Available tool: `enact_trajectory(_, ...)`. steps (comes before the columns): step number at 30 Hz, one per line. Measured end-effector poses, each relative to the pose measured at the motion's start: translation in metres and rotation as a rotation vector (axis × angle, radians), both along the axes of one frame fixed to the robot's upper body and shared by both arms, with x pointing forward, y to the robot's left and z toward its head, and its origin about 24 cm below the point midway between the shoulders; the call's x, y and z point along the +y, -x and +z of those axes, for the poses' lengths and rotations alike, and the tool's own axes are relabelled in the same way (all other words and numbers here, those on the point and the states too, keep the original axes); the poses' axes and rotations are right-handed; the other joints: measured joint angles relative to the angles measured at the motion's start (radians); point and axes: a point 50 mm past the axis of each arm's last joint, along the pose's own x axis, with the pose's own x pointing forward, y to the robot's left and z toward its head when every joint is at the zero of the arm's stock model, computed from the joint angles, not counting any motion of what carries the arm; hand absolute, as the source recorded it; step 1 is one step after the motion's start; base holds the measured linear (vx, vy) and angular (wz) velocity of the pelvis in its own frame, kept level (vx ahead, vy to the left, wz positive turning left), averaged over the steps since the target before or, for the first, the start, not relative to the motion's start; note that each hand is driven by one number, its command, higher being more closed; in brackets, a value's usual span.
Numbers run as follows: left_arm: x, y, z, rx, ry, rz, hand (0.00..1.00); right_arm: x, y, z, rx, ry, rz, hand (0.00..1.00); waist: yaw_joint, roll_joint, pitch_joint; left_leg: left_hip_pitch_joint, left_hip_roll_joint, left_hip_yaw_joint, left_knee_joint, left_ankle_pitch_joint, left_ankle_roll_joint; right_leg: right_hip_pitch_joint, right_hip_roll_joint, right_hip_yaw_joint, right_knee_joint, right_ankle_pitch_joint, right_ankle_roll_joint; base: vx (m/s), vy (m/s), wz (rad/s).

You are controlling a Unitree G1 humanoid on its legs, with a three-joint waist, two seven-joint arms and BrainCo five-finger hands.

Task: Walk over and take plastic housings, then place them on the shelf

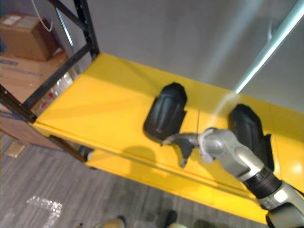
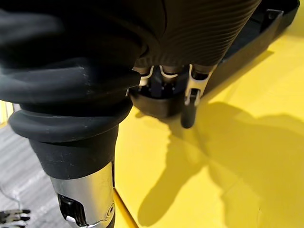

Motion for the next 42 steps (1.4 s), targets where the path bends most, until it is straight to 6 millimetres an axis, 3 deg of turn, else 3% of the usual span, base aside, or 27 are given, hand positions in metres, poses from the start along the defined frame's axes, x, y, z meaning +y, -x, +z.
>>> enact_trajectory(7,0.001,0.000,0.000,0.000,-0.001,0.000,0.00,-0.004,0.004,-0.002,-0.011,-0.035,0.011,0.00,0.001,0.000,0.000,0.000,-0.001,0.000,0.000,0.000,0.000,-0.001,0.000,0.000,0.000,0.000,0.000,0.00,0.000,0.00)
enact_trajectory(13,0.000,0.000,0.000,-0.003,-0.002,0.000,0.00,-0.001,0.009,0.000,-0.139,-0.216,0.022,0.00,-0.002,0.003,-0.001,-0.001,-0.001,0.002,-0.001,0.000,0.000,-0.004,0.002,0.005,0.000,0.000,0.000,0.00,0.000,-0.01)
enact_trajectory(19,0.000,0.001,0.000,-0.011,0.007,-0.005,0.00,-0.009,0.006,0.052,-0.511,-0.341,0.007,0.00,-0.005,0.003,-0.001,-0.001,-0.003,0.001,-0.001,0.000,0.000,-0.005,0.001,0.004,0.000,0.000,0.000,0.00,0.000,0.00)
enact_trajectory(24,-0.001,0.010,-0.001,0.005,0.022,-0.007,0.00,-0.022,0.011,0.098,-0.871,-0.549,-0.034,0.00,-0.031,0.013,-0.017,-0.001,-0.005,0.000,-0.006,0.000,0.000,-0.006,-0.001,0.004,0.000,0.000,0.000,0.00,0.000,0.00)
enact_trajectory(34,-0.006,0.025,-0.003,0.022,0.035,0.003,0.00,-0.060,0.021,0.146,-1.343,-0.708,-0.164,0.00,-0.059,0.029,-0.080,0.001,-0.005,-0.001,-0.024,0.003,-0.002,-0.011,0.000,0.005,0.000,0.000,0.000,0.00,0.000,0.00)
enact_trajectory(42,-0.010,0.031,-0.004,0.043,0.038,0.007,0.00,-0.092,0.024,0.159,-1.435,-0.925,-0.336,0.00,-0.087,0.034,-0.122,0.020,-0.011,0.002,-0.060,0.019,-0.001,-0.011,-0.002,0.007,-0.001,0.000,0.000,0.00,0.002,0.00)
